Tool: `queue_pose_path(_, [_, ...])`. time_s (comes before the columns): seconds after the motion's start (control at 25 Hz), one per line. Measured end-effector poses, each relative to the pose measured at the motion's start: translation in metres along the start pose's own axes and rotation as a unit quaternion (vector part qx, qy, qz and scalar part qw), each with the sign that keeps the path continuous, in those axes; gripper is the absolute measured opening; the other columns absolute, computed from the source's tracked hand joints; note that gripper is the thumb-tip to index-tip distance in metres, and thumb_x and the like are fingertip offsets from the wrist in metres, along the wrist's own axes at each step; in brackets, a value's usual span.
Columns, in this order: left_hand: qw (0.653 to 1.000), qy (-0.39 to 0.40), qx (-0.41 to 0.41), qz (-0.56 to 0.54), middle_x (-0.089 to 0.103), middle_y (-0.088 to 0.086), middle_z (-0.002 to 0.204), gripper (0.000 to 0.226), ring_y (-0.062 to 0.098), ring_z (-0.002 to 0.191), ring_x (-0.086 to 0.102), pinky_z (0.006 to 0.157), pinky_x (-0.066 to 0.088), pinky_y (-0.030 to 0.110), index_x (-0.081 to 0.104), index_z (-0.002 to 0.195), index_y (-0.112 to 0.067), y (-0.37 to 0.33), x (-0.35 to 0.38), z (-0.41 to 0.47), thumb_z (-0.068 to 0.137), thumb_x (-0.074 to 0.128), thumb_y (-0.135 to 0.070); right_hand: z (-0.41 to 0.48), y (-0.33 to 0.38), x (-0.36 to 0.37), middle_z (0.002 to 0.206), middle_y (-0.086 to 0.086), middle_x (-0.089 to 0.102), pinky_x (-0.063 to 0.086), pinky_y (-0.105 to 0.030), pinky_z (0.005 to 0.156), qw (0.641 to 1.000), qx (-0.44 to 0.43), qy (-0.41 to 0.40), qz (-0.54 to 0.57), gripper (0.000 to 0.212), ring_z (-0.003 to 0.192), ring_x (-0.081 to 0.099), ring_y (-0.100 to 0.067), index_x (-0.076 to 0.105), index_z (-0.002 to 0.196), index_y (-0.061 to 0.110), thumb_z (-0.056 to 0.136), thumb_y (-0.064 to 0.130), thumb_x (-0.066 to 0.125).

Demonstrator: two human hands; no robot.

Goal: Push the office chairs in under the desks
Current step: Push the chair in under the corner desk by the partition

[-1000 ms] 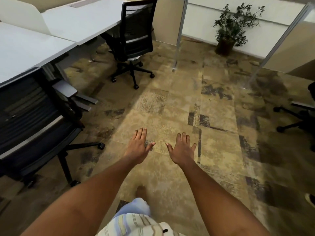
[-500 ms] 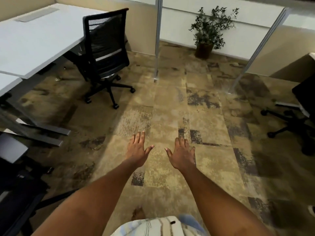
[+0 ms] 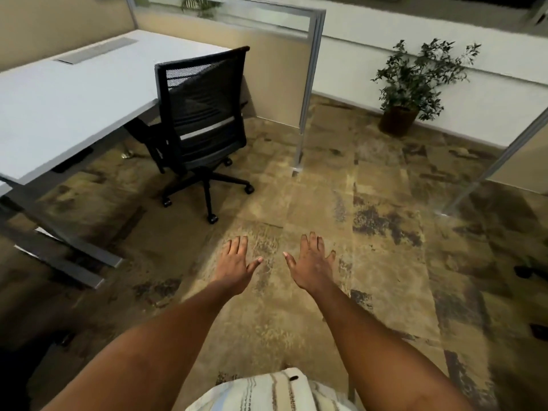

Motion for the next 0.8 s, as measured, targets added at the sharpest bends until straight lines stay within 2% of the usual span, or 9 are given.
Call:
queue_pose_path(0.24, [0.996, -0.069, -0.055, -0.032, 0.015, 0.013, 0.159, 0.082, 0.028, 0.147, 0.008, 0.119, 0.005, 0.037, 0.012, 0.151, -0.011, -0.012, -0.045, 0.13, 0.092, 0.024, -0.065, 0.156, 0.014, -0.061, 0.16, -0.006, 0.011, 0.011, -0.061, 0.111, 0.998, -0.056, -0.03, -0.014, 0.077, 0.146, 0.007, -0.026, 0.015, 0.151, 0.016, 0.093, 0.064, 0.028])
queue_pose_path(0.44, [0.989, -0.105, -0.095, -0.042, 0.019, 0.013, 0.158, 0.083, 0.029, 0.146, 0.011, 0.12, 0.009, 0.039, 0.015, 0.151, -0.01, 0.014, -0.067, 0.245, 0.09, 0.02, -0.066, 0.279, 0.065, -0.085, 0.16, -0.007, 0.011, 0.012, -0.062, 0.11, 0.993, -0.111, -0.047, -0.004, 0.077, 0.146, 0.007, -0.026, 0.016, 0.151, 0.015, 0.092, 0.064, 0.031])
queue_pose_path(0.6, [0.985, -0.116, -0.115, -0.054, 0.024, 0.014, 0.156, 0.085, 0.03, 0.145, 0.016, 0.12, 0.012, 0.041, 0.02, 0.15, -0.008, 0.04, -0.094, 0.34, 0.088, 0.017, -0.067, 0.366, 0.113, -0.091, 0.161, -0.005, 0.007, 0.01, -0.06, 0.111, 0.991, -0.136, -0.018, -0.003, 0.079, 0.146, 0.003, -0.024, 0.013, 0.152, 0.016, 0.092, 0.065, 0.031])
queue_pose_path(0.8, [0.97, -0.182, -0.145, -0.072, 0.029, 0.018, 0.153, 0.074, 0.032, 0.143, 0.019, 0.118, 0.01, 0.039, 0.027, 0.147, -0.004, 0.084, -0.17, 0.437, 0.095, 0.035, -0.056, 0.47, 0.192, -0.131, 0.161, -0.004, 0.006, 0.008, -0.06, 0.112, 0.983, -0.179, -0.036, 0.011, 0.077, 0.146, 0.003, -0.022, 0.015, 0.152, 0.016, 0.093, 0.062, 0.033])
Point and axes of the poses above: each hand's wrist, its own z-axis towards the middle knuckle, its own x-axis out of the palm, y = z × x, the point moved 10 cm from there along z, towards the middle knuckle
